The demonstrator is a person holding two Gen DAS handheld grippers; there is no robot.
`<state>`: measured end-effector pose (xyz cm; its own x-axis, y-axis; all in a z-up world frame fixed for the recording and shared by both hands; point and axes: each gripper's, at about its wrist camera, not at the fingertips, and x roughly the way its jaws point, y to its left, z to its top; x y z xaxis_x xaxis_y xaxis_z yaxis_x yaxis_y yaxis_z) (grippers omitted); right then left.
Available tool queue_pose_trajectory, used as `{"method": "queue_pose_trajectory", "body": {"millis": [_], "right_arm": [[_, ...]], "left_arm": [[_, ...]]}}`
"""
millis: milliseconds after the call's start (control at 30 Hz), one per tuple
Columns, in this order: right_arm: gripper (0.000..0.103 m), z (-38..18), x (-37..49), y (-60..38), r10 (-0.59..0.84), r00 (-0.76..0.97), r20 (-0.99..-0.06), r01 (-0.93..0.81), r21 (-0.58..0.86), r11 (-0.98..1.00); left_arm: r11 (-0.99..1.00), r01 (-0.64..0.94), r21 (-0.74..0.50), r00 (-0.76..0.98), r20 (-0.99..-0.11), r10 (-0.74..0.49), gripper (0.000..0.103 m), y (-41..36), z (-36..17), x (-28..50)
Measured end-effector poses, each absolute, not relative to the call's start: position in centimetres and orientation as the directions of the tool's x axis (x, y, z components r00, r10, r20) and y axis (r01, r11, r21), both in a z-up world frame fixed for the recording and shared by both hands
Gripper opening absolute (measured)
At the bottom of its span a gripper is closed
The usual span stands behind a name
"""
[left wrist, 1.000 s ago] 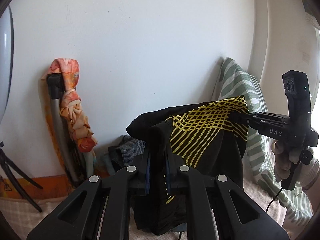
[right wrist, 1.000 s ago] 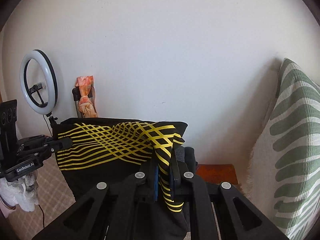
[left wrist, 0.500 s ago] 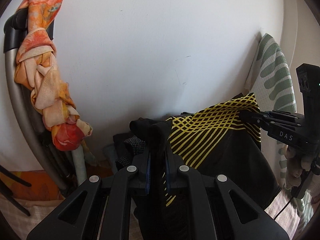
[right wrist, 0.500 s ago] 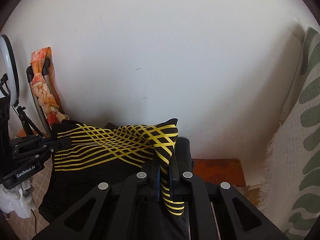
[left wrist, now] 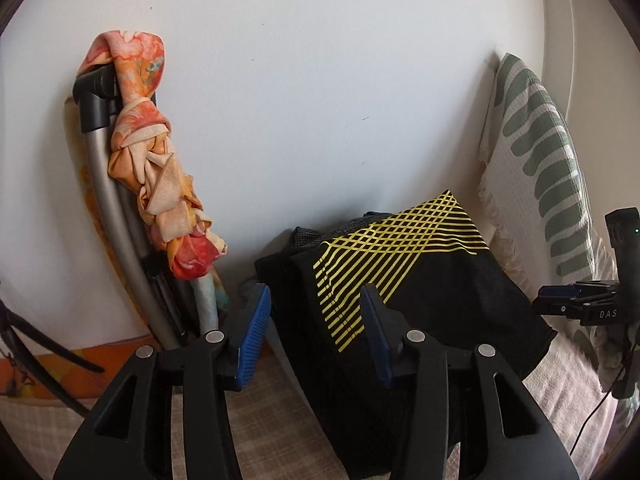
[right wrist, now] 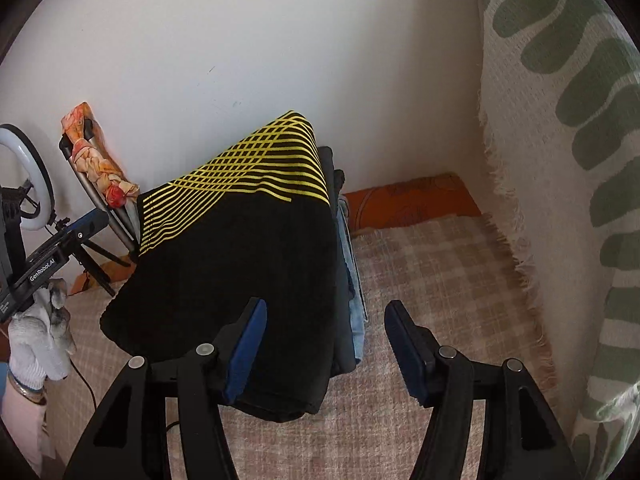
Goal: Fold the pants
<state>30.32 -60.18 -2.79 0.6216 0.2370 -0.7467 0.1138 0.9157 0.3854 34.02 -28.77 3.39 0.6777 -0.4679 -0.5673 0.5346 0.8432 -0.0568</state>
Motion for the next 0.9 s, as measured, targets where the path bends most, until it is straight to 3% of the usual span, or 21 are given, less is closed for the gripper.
{"method": "queue_pose_trajectory", "body": {"millis": [67, 133, 233, 367, 533, 900], "right_arm": [[0.060, -3.6, 29.7, -60.0, 0.295, 0.613, -0.733, 0.105, 0.446, 0.889], [0.036, -3.6, 29.7, -59.4, 0.315, 0.603, -0.733, 0.093, 0.456, 0.885], [0.013, -2.2, 29.9, -58.5, 0.328, 0.613, -0.718, 0.064, 0.460, 0.886], [0.010, 0.1, 30.2, -58.6, 0.396, 0.646, -0.652, 0.040, 0.547, 0.836], [0.009, 1.9, 31.6, -57.6, 0.432, 0.660, -0.615, 0.016, 0.586, 0.810], [0.009, 4.1, 32.9, -57.0, 0.467, 0.694, -0.547, -0.004, 0.646, 0.763]], "left_arm": [[0.812, 0.581, -0.047, 0.648, -0.576, -0.497, 0.045, -29.4, 3.0, 32.4], [0.774, 0.633, -0.023, 0.618, -0.587, -0.523, 0.048, -30.4, 2.6, 30.4], [0.701, 0.713, 0.007, 0.565, -0.598, -0.568, 0.055, -32.8, 2.0, 27.6], [0.611, 0.791, 0.040, 0.505, -0.606, -0.614, 0.062, -36.6, 1.2, 24.9], [0.583, 0.812, 0.035, 0.488, -0.589, -0.644, 0.063, -40.5, 0.4, 23.7], [0.726, 0.652, 0.218, 0.704, -0.531, -0.472, 0.063, -44.9, -1.5, 25.7]]}}
